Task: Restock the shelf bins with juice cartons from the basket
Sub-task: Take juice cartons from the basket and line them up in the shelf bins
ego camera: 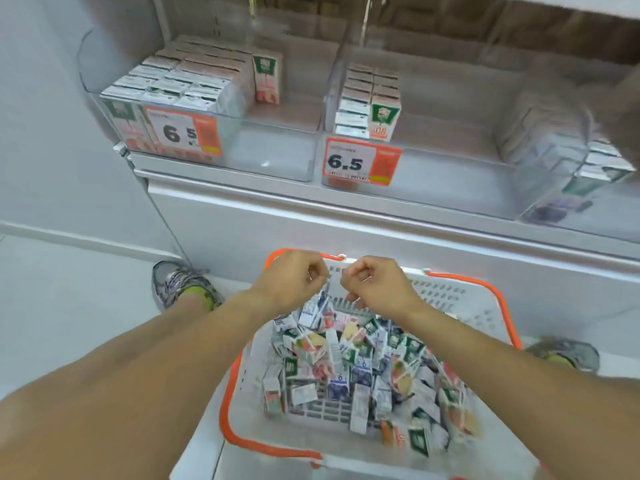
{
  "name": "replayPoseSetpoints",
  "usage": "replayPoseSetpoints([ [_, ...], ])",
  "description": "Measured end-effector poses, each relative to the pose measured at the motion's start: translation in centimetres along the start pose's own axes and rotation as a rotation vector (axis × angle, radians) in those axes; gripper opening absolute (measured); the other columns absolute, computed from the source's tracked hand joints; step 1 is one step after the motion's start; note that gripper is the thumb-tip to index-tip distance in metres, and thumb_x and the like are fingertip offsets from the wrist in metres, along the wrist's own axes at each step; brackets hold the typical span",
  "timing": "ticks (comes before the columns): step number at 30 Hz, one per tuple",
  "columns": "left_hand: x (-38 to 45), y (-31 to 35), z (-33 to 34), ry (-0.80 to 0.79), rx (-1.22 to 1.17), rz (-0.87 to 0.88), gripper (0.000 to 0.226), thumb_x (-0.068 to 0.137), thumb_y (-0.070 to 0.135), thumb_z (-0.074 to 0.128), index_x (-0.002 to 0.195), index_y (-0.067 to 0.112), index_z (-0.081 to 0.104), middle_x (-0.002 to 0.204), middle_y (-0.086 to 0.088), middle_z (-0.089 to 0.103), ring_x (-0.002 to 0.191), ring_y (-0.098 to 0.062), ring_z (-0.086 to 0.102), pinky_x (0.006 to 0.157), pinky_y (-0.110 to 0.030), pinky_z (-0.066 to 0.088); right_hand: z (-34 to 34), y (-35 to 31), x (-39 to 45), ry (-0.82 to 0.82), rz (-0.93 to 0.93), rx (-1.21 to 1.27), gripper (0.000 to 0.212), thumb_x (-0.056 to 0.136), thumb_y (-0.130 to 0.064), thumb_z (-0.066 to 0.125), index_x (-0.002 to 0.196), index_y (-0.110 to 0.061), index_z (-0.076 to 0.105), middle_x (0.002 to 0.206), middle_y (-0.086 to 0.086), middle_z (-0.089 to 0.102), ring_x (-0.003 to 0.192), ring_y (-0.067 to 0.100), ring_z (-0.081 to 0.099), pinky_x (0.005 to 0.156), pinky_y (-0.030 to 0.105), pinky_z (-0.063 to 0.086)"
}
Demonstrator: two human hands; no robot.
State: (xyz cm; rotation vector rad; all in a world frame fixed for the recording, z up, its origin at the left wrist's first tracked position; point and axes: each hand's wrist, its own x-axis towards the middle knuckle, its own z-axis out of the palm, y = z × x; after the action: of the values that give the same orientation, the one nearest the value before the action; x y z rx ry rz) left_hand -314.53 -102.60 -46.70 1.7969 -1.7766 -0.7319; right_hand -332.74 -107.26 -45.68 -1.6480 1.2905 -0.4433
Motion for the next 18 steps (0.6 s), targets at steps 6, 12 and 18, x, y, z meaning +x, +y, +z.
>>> replayPoseSetpoints([
  [6, -0.5, -3.6, 6.5, -0.231, 0.142, -0.259, 0.029, 0.093, 0.02, 0.063, 0.119, 0.008, 0.058, 0.115, -0.009, 0.06, 0.103, -0.026, 0.058, 0.091, -0.038, 0.048, 0.7, 7.0, 2.1, -0.055, 0.191, -0.03, 0.012, 0.092, -0.007, 0.064, 0.094, 0.004, 0.067, 0.073, 0.006, 0.067, 0.072, 0.022, 0.068, 0.069, 0.029, 0.059],
  [12, -0.9, -8.0, 10.1, -0.17, 0.232, -0.446, 0.06, 0.09, 0.021, 0.065, 0.145, 0.014, 0.04, 0.142, -0.009, 0.045, 0.129, -0.028, 0.044, 0.109, -0.039, 0.037, 3.9, 8.7, 6.1, -0.081, 0.282, -0.027, 0.01, 0.091, -0.011, 0.064, 0.086, -0.019, 0.062, 0.11, 0.009, 0.071, 0.101, 0.03, 0.068, 0.094, 0.044, 0.055],
  [18, -2.5, -10.9, 12.9, -0.073, 0.251, -0.436, 0.058, 0.092, 0.017, 0.061, 0.145, 0.01, 0.04, 0.143, -0.007, 0.043, 0.134, -0.025, 0.033, 0.113, -0.032, 0.027, 8.3, 10.6, 8.9, -0.174, 0.347, -0.011, 0.059, 0.086, -0.041, 0.075, 0.13, -0.01, 0.051, 0.122, 0.006, 0.06, 0.103, 0.02, 0.058, 0.088, 0.028, 0.045],
])
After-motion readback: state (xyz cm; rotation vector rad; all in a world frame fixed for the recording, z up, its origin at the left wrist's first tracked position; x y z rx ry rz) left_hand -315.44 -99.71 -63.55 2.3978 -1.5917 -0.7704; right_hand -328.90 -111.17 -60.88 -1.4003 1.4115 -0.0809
